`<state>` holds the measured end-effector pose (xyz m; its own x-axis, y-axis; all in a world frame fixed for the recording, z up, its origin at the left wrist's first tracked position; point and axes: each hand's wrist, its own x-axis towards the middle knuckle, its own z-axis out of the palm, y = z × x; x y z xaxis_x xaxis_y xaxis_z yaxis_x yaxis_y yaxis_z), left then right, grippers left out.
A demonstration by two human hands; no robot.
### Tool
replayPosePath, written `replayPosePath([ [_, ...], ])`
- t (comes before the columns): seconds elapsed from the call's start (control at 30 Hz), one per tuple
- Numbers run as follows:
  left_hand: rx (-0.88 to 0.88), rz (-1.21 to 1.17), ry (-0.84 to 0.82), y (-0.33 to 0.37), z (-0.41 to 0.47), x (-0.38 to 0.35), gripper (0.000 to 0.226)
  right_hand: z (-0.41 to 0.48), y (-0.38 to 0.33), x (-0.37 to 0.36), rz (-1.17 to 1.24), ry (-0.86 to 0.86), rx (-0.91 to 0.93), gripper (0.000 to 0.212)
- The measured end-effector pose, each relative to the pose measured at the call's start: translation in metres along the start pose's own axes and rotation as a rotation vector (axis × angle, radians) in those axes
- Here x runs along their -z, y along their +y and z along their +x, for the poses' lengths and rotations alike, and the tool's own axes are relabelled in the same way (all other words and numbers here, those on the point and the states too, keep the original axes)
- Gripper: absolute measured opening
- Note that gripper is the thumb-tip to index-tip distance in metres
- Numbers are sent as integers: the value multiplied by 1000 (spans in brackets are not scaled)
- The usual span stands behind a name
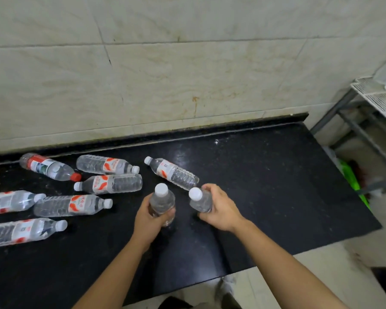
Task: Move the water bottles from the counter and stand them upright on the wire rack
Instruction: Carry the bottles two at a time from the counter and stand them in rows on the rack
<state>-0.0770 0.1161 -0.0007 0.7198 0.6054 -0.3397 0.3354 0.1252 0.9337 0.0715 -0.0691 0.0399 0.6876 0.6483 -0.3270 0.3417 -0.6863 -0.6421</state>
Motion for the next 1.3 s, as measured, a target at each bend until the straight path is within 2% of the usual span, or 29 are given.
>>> replayPosePath([
  [0.13, 11, -38, -91, 41, 20, -14, 51, -27, 27, 32, 273, 153, -200, 57],
  [0.23, -35, -130, -185, 80, 20, -52, 54, -63, 44, 70, 465, 345, -279, 58],
  [0.33, -92, -189, -294, 123, 4, -109, 61, -100, 55, 116, 668, 571, -276, 46],
  [0.43, -164, -223, -433, 166, -24, -176, 49, -136, 73, 170, 868, 755, -235, 35],
  [0.63, -268, -173, -624, 204, -84, -315, 49, -222, 148, 265, 891, 1029, -176, 16],
  [0.73, -275, -161, -662, 204, -116, -394, 46, -257, 202, 310, 877, 1089, -195, 24],
  [0.87, -299, -159, -668, 207, -152, -498, 44, -303, 281, 367, 997, 1140, -245, 33],
  [1.03, -335, -148, -679, 227, -171, -589, 45, -336, 349, 434, 1040, 1223, -184, 42],
  [1.17, -412, -113, -677, 250, -161, -646, 52, -335, 385, 484, 1033, 1226, -127, 40],
  [1.3, -480, -167, -652, 275, -137, -700, 56, -313, 414, 534, 1005, 1188, -76, 21],
])
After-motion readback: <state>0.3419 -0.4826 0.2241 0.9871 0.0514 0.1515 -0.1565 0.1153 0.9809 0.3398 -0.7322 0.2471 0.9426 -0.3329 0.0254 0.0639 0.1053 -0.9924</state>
